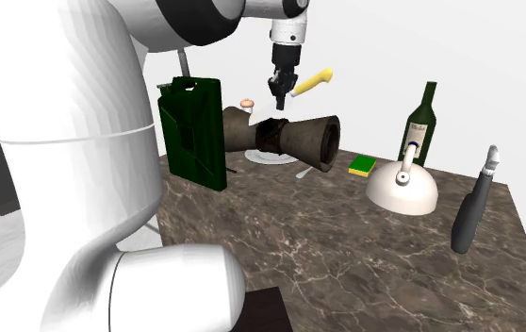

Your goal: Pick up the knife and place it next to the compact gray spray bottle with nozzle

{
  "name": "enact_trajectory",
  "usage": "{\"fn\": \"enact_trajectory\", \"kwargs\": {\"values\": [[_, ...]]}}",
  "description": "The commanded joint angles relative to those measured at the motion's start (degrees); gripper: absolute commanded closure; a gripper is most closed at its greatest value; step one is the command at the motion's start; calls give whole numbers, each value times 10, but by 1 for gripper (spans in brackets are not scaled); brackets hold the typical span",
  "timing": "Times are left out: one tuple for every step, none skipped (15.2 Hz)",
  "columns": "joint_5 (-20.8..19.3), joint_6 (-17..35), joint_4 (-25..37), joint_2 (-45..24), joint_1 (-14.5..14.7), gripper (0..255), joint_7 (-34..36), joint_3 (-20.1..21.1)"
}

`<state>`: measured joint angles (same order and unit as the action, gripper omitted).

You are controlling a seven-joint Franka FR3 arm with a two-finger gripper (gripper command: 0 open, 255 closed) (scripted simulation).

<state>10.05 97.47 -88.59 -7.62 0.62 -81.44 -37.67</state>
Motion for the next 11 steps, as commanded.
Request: {"fn": "enact_trajectory", "kwargs": {"values": [[1, -16, 18, -2, -2, 255, 1, -1], [2, -25, 28, -4, -3, 255, 1, -1], [4, -33, 38, -6, -4, 255, 0, -2], [5, -42, 49, -9, -6, 255, 0, -2], [7, -51, 60, -12, -7, 255, 0, -3], [9, -60, 71, -15, -9, 255, 0, -3], [11, -69, 82, -18, -11, 255, -1, -3], [13, -78, 94, -21, -13, 255, -1, -4], [16, -87, 106, -25, -15, 255, -1, -5], [18, -97, 119, -29, -18, 255, -2, -5], [19, -100, 123, -30, -19, 255, -2, -5]]}}
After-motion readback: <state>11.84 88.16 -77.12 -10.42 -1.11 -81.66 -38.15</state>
